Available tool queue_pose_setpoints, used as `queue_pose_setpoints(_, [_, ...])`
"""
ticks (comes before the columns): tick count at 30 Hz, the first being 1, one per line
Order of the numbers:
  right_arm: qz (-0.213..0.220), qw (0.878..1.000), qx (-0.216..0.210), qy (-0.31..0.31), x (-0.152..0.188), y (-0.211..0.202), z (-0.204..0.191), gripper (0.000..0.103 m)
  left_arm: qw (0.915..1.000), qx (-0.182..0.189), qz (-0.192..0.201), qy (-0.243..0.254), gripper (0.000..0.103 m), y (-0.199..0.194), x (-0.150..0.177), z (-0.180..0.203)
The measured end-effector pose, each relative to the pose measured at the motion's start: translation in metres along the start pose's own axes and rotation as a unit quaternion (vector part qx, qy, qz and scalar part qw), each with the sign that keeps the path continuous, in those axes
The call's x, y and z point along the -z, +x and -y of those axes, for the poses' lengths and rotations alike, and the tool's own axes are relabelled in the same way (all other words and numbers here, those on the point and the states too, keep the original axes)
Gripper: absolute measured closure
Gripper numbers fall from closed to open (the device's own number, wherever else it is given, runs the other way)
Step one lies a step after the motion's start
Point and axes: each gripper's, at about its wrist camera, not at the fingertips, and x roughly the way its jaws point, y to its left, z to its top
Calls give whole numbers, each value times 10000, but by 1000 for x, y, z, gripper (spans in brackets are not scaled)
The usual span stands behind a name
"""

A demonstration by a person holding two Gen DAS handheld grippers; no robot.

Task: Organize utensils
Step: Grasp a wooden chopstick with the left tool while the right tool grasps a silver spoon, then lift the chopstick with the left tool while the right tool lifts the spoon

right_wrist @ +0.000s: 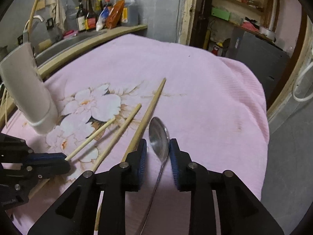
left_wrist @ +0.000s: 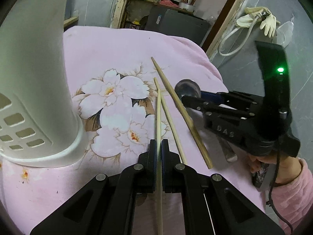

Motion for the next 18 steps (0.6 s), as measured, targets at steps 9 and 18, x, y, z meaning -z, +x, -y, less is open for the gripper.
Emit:
queue_pose_setpoints(9, [-18, 9997, -171, 173, 0, 3, 2, 98, 10000, 91, -3, -27, 100, -2, -1, -1])
queue_pose_setpoints(18, [787, 9938, 706, -349, 6, -26, -23, 101, 9976, 195, 637, 181, 100, -29, 8, 4])
